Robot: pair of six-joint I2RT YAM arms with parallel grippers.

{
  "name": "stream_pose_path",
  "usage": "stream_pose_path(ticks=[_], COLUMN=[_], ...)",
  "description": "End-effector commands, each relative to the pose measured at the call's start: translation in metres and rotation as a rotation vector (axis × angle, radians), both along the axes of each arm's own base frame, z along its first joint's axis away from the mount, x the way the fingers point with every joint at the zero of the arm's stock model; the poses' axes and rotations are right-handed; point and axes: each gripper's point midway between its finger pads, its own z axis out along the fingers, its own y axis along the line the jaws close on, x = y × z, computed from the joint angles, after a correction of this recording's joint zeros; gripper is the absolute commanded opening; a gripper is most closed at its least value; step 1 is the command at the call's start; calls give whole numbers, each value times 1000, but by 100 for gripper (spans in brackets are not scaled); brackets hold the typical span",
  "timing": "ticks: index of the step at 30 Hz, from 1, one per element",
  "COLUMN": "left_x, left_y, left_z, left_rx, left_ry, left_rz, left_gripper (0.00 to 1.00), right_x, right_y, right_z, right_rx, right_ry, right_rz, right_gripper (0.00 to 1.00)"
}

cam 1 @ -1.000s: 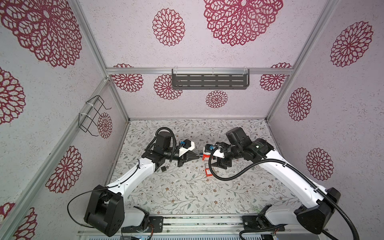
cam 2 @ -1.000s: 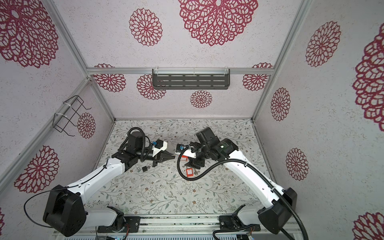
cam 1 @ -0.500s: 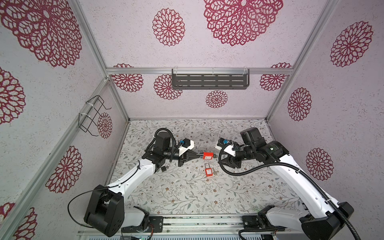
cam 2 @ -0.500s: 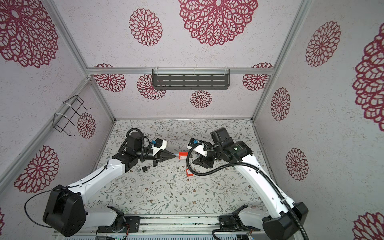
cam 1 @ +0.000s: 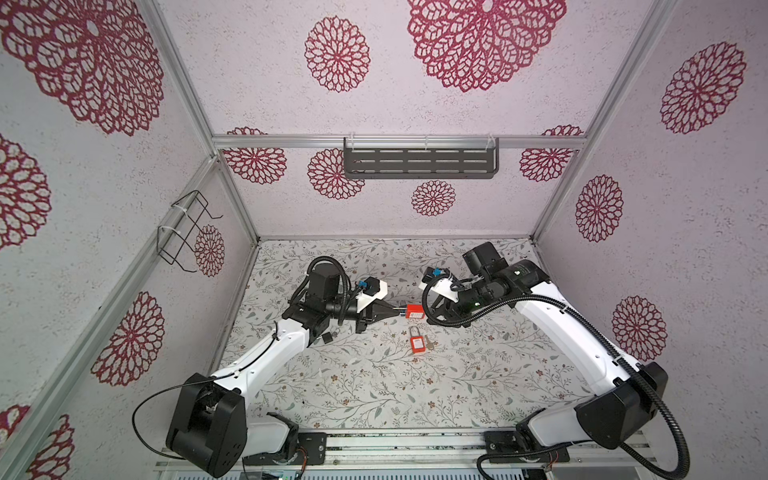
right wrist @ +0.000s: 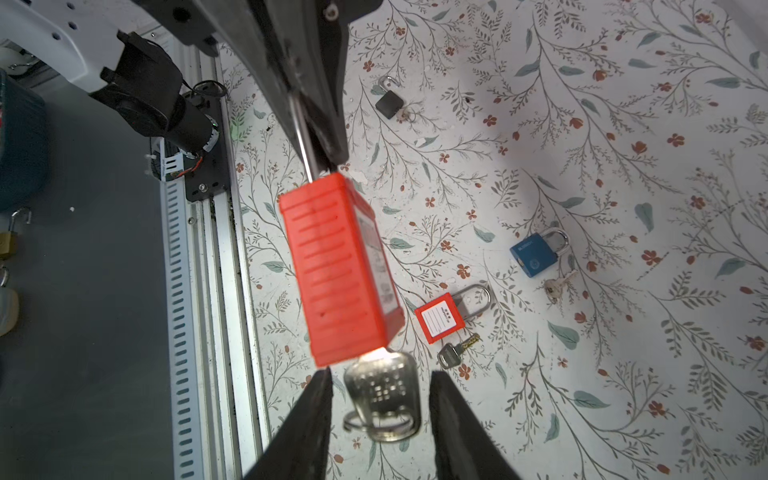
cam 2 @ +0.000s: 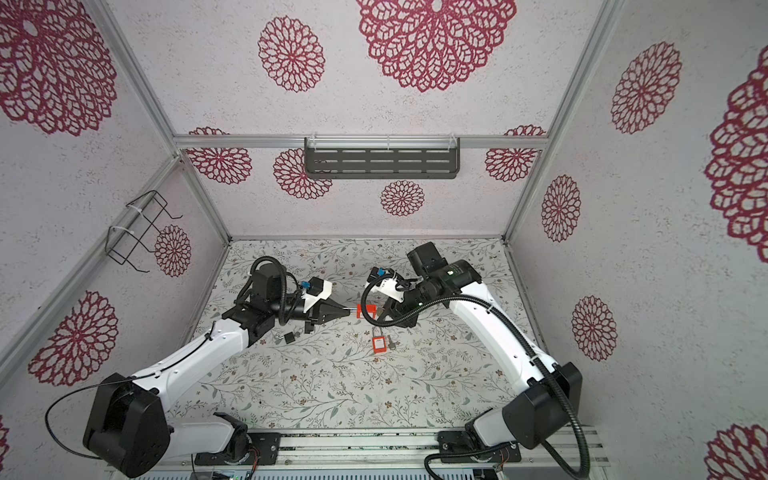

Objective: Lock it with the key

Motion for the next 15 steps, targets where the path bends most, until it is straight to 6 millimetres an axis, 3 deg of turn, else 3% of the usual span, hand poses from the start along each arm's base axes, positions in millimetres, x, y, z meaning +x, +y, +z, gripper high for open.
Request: stream_pose_path(ticks=[1,15], left_x=[-7,-9], left_y=[0,-1], left_z=[17,16], left_rx=[-24,-20], left_ry=[-57,-57], left_rz=[-25,-31], left_gripper=[0,0], right_x=[-7,-3], right_y=[1,1], right_z=[14,10], right_rx=[34,17], right_ry=[21,-5], right_rz=[23,38], right_gripper=[38,22])
